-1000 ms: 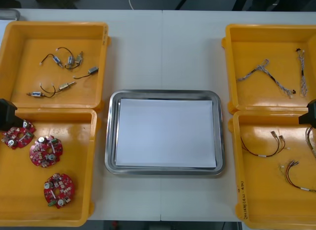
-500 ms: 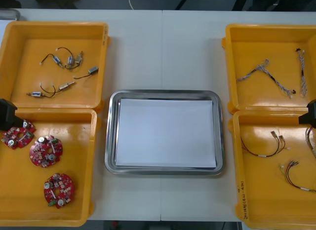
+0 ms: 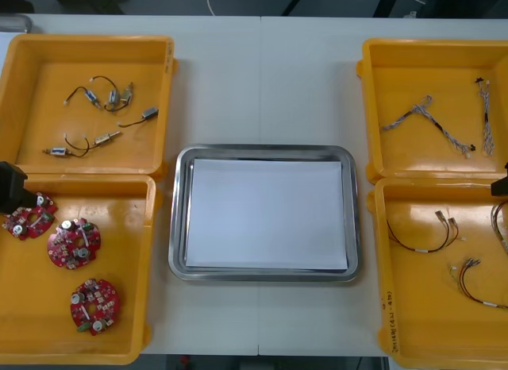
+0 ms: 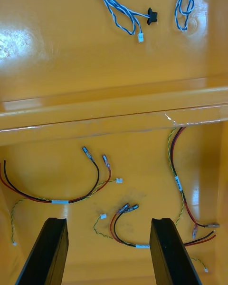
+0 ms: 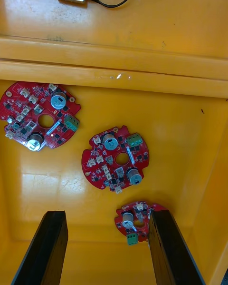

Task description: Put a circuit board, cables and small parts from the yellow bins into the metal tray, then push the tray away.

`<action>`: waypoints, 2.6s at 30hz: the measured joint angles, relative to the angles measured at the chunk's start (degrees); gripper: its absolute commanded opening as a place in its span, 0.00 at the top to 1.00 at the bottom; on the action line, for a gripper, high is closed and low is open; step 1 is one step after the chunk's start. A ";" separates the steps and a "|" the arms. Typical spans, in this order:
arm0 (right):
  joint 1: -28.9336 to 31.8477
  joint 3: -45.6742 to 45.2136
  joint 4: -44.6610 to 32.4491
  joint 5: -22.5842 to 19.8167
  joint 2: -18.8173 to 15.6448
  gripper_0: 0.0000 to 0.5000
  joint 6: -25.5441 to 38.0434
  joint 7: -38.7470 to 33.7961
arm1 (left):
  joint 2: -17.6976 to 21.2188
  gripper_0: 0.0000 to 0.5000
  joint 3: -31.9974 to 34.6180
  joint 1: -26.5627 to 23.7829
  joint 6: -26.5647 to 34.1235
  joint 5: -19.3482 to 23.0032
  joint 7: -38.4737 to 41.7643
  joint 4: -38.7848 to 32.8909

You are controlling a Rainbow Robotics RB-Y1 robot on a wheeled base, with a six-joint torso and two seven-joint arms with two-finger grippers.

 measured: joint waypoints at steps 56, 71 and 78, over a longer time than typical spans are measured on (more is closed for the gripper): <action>17.84 2.31 8.99 -2.01 -4.46 0.00 -25.48 22.53 | 0.14 0.00 -4.72 10.73 -24.09 -7.28 -23.01 11.19; 18.34 5.60 16.42 -3.69 -4.49 0.00 -33.14 22.57 | 0.18 0.00 -6.84 10.75 -27.19 -8.23 -23.01 15.55; 18.53 6.42 17.84 -3.94 -4.49 0.00 -35.43 23.75 | 0.18 0.00 -7.27 10.75 -28.56 -9.62 -23.01 16.24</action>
